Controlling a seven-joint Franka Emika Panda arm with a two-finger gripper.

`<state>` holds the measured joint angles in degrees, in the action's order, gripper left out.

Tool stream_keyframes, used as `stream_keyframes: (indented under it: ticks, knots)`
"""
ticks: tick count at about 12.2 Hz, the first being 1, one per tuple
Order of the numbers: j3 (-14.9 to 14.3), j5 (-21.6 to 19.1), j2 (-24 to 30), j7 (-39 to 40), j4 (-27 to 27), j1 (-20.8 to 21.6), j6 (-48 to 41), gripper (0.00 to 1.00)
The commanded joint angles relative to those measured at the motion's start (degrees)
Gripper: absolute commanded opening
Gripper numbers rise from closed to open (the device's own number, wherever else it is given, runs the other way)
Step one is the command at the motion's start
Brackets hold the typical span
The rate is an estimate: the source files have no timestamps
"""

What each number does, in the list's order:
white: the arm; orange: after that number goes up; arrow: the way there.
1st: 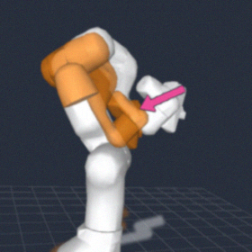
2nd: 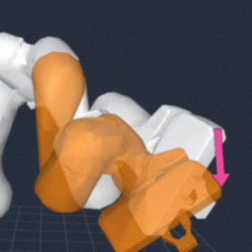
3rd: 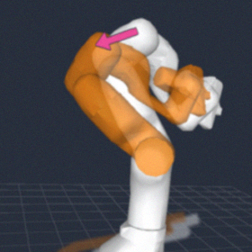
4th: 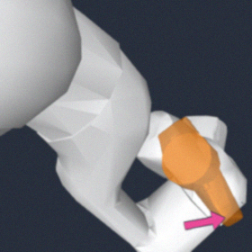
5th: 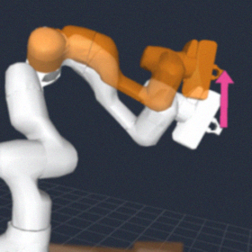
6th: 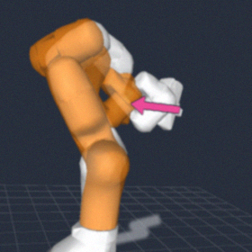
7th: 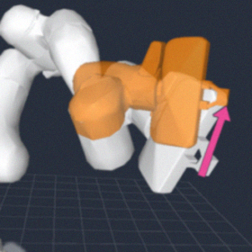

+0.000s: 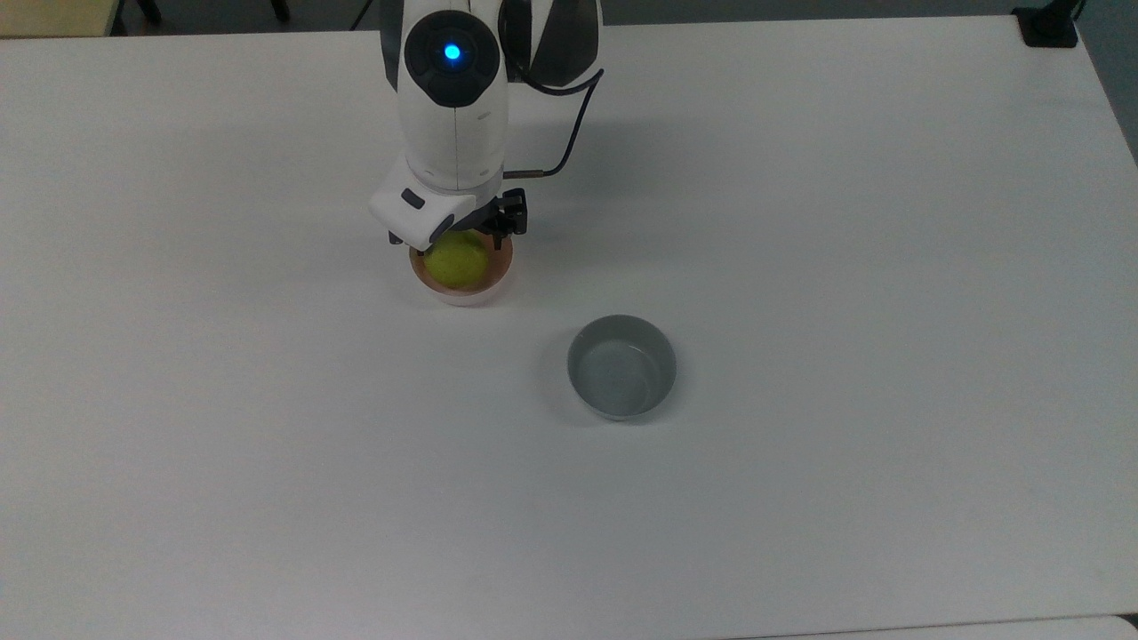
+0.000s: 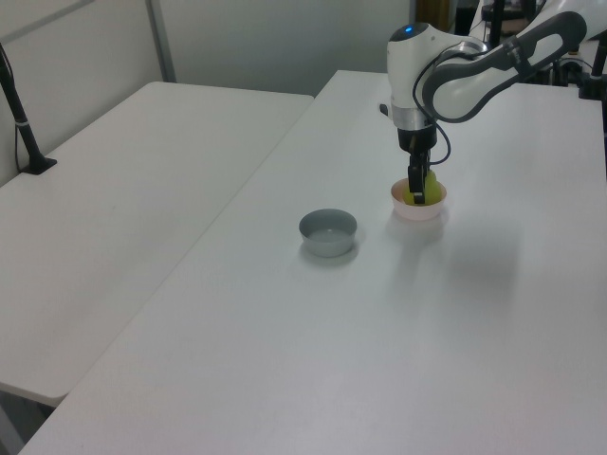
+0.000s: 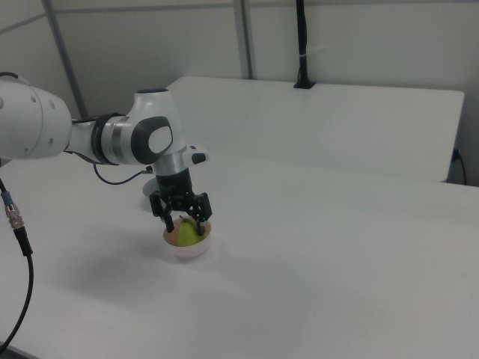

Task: Place the pear in the bowl
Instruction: 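Open the gripper to release the pear into the pink bowl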

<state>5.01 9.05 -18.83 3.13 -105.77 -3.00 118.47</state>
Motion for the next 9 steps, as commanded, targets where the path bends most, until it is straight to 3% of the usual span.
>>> stream_keyframes:
  ticks: [1, 5, 7, 9]
  knots:
    - [-0.44, -0.18, 0.37, -0.58, -0.32, 0.63, 1.42, 0.91]
    - [-0.01, -0.61, 3.52, -0.67, 1.43, 0.72, -1.82, 0.91]
    - [0.17, -0.88, 4.41, -0.75, 6.34, 0.89, -8.49, 1.00]
    - [0.17, -1.06, 5.72, -0.76, 10.82, 1.59, -13.07, 1.00]
